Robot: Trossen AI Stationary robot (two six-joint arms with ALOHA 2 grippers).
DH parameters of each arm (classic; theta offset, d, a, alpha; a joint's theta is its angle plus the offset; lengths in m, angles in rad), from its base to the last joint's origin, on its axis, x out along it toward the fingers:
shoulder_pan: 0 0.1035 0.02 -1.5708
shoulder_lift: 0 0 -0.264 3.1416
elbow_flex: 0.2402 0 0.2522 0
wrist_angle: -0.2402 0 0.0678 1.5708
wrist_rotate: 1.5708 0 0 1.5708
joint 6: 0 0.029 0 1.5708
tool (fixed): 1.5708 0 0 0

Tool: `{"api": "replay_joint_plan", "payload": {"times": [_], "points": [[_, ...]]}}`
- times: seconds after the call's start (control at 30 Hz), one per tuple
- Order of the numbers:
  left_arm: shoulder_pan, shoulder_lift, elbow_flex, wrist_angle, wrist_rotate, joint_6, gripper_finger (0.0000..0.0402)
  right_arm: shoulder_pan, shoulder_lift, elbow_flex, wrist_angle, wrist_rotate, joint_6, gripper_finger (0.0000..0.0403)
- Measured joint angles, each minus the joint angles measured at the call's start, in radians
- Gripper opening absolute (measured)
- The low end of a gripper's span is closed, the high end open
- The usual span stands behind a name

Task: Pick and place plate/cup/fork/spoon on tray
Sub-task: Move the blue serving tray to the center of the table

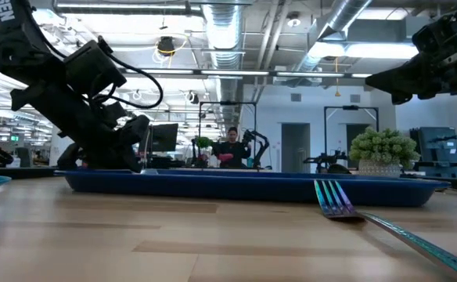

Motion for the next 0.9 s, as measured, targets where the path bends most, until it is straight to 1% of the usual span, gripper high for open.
{"api": "replay_joint_plan", "payload": {"times": [0.1, 0.2, 0.27, 0.33, 0.4, 0.47, 0.6, 0.7, 0.77, 0.87, 0.9], "points": [[0.014, -0.001, 0.000, 0.001, 0.035, 0.048, 0.0101, 0.000, 0.000, 0.000, 0.009, 0.003, 0.044, 0.0033], [0.047, -0.017, 0.000, -0.003, 0.092, 0.096, 0.0107, 0.000, 0.000, 0.000, 0.047, 0.017, 0.127, 0.0033], [0.075, -0.039, 0.000, -0.017, 0.128, 0.155, 0.0111, 0.003, 0.000, 0.000, 0.078, 0.016, 0.165, 0.0033], [0.107, -0.070, 0.000, -0.036, 0.182, 0.245, 0.0111, 0.002, 0.000, 0.001, 0.119, -0.007, 0.169, 0.0033], [0.140, -0.105, 0.000, -0.058, 0.233, 0.317, 0.0109, 0.003, -0.001, 0.009, 0.144, -0.053, 0.187, 0.0033], [0.168, -0.148, 0.000, -0.083, 0.268, 0.372, 0.0104, 0.003, 0.000, 0.028, 0.140, -0.058, 0.198, 0.0033], [0.208, -0.229, -0.014, -0.111, 0.325, 0.477, 0.0084, 0.002, 0.000, 0.036, 0.145, -0.013, 0.202, 0.0033], [0.234, -0.277, -0.043, -0.110, 0.385, 0.509, 0.0061, 0.001, 0.002, 0.031, 0.139, 0.031, 0.250, 0.0033], [0.243, -0.302, -0.069, -0.110, 0.420, 0.520, 0.0042, 0.000, 0.018, 0.031, 0.106, 0.069, 0.306, 0.0031], [0.246, -0.336, -0.116, -0.079, 0.466, 0.531, 0.0010, 0.004, 0.053, 0.032, 0.003, 0.153, 0.439, 0.0022], [0.246, -0.350, -0.129, -0.069, 0.484, 0.531, 0.0005, 0.006, 0.071, 0.036, -0.053, 0.182, 0.497, 0.0020]]}}
